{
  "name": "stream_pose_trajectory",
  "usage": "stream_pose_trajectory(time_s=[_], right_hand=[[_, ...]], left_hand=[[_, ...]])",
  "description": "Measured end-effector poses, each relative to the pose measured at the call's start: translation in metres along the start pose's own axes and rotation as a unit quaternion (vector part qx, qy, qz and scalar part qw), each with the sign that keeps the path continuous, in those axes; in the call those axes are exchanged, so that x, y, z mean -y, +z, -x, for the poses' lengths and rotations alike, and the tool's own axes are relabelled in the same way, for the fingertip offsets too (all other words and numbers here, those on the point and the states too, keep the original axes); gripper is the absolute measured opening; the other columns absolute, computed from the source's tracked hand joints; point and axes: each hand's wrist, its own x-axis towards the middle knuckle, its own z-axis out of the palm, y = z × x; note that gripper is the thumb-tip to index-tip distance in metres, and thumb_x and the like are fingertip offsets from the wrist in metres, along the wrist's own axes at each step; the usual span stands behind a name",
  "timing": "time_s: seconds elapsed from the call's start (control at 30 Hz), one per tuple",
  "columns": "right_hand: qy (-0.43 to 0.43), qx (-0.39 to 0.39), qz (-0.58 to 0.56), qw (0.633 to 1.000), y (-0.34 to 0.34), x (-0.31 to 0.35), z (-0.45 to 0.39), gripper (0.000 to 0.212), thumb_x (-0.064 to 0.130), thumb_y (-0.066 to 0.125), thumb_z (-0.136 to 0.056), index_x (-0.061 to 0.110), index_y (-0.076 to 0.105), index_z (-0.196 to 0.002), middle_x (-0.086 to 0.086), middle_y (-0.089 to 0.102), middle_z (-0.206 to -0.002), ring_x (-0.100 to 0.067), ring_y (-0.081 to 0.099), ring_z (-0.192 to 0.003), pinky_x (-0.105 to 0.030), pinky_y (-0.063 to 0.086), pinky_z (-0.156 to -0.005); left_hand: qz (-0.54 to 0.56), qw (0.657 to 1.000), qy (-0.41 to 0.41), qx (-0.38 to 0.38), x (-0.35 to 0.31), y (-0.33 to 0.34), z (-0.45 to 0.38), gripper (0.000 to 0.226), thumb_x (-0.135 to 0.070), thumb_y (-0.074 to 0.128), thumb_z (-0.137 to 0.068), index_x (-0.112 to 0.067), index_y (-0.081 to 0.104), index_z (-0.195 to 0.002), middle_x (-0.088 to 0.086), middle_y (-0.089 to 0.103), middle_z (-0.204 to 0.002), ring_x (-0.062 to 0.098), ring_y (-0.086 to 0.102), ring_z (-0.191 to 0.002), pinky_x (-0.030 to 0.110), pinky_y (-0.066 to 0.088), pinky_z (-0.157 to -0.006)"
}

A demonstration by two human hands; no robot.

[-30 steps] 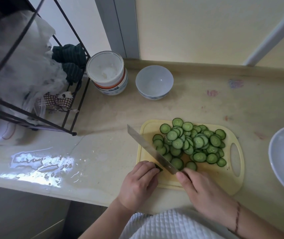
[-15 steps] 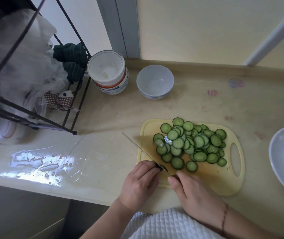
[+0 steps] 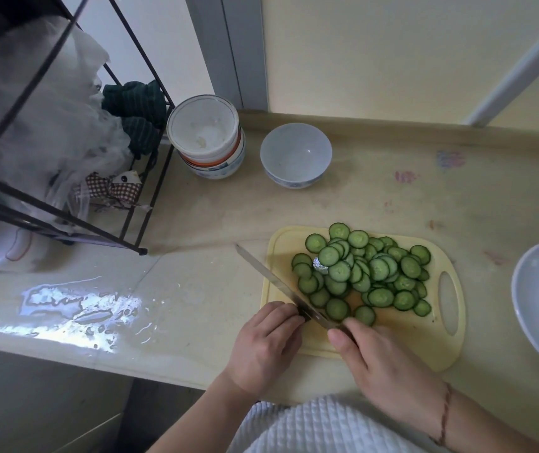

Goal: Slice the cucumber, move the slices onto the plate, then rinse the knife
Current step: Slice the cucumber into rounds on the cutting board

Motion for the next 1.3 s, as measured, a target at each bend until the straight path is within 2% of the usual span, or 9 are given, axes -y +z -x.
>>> stream_pose_trajectory(time_s=[0.1,0.23,0.37,0.53,0.7,0.9,1.03,1.2,1.3], right_hand=[[-0.002,-0.015,0.013,1.000,-0.001,0.002,0.009,0.049,0.065,0.016,-0.090,0.027,0.044,-0.076,0.001,0.055,-0.062,-0.015,0.055,-0.059,-0.034,0.046,-0.057],[-0.009,-0.010,0.016,1.000,-0.001,0.003,0.013,0.050,0.066,0.014,-0.087,0.027,0.042,-0.075,0.003,0.050,-0.056,-0.013,0.051,-0.054,-0.026,0.039,-0.051],[-0.003,0.001,0.029,1.000,0.003,0.002,0.009,0.051,0.067,0.010,-0.085,0.028,0.040,-0.077,0.004,0.050,-0.060,-0.011,0.049,-0.055,-0.021,0.034,-0.051],[0.015,0.000,0.028,1.000,0.017,0.003,-0.011,0.052,0.069,0.006,-0.080,0.028,0.038,-0.077,0.007,0.049,-0.065,-0.013,0.055,-0.063,-0.031,0.046,-0.061],[0.024,-0.006,0.007,1.000,0.005,-0.010,-0.021,0.050,0.065,0.015,-0.085,0.025,0.042,-0.072,0.005,0.050,-0.057,-0.015,0.052,-0.052,-0.029,0.040,-0.050],[0.009,0.001,-0.018,1.000,0.001,-0.005,-0.011,0.054,0.067,0.018,-0.086,0.023,0.047,-0.074,-0.001,0.052,-0.056,-0.018,0.051,-0.049,-0.040,0.043,-0.052],[-0.007,-0.007,0.008,1.000,0.000,0.001,0.004,0.050,0.065,0.017,-0.088,0.026,0.047,-0.078,0.004,0.055,-0.063,-0.013,0.055,-0.062,-0.029,0.045,-0.057],[-0.013,0.002,0.010,1.000,0.001,-0.001,0.010,0.052,0.069,0.013,-0.086,0.027,0.043,-0.076,0.004,0.050,-0.059,-0.011,0.050,-0.056,-0.021,0.036,-0.052],[-0.011,0.004,0.013,1.000,0.007,-0.006,0.008,0.061,0.074,0.005,-0.082,0.026,0.043,-0.078,0.005,0.051,-0.061,-0.008,0.049,-0.058,-0.019,0.033,-0.053]], left_hand=[[0.001,1.000,-0.010,0.005,0.001,0.000,-0.001,0.009,-0.006,0.072,-0.090,-0.002,0.075,-0.097,0.006,0.071,-0.103,0.024,0.066,-0.093,0.027,0.055,-0.084],[-0.002,1.000,-0.010,0.004,0.001,0.000,-0.002,0.009,-0.006,0.071,-0.090,-0.002,0.076,-0.098,0.006,0.071,-0.103,0.023,0.066,-0.093,0.027,0.055,-0.085],[0.007,1.000,-0.021,0.000,0.000,0.001,-0.001,0.013,-0.009,0.067,-0.094,-0.003,0.076,-0.101,0.004,0.072,-0.107,0.022,0.066,-0.095,0.028,0.056,-0.086],[0.012,1.000,-0.021,0.006,0.000,0.002,0.001,0.013,-0.011,0.068,-0.094,-0.004,0.075,-0.103,0.004,0.070,-0.110,0.022,0.066,-0.097,0.028,0.055,-0.089],[0.007,1.000,-0.015,0.003,0.000,0.001,0.000,0.010,-0.006,0.069,-0.092,-0.002,0.073,-0.100,0.006,0.066,-0.104,0.024,0.064,-0.092,0.027,0.054,-0.086],[0.006,1.000,-0.013,0.001,0.001,0.000,0.000,0.011,-0.003,0.074,-0.088,-0.002,0.074,-0.099,0.006,0.068,-0.103,0.024,0.065,-0.092,0.028,0.056,-0.085],[0.005,1.000,-0.020,0.002,0.001,0.000,0.000,0.012,-0.010,0.066,-0.095,-0.003,0.075,-0.098,0.005,0.071,-0.105,0.024,0.067,-0.094,0.028,0.056,-0.085],[0.009,1.000,-0.022,0.000,0.000,0.000,0.000,0.013,-0.010,0.065,-0.095,-0.004,0.076,-0.099,0.005,0.071,-0.105,0.023,0.067,-0.094,0.028,0.056,-0.085],[0.011,1.000,-0.026,0.000,0.000,0.000,0.001,0.014,-0.011,0.065,-0.096,-0.003,0.076,-0.100,0.006,0.072,-0.107,0.024,0.067,-0.096,0.029,0.056,-0.086]])
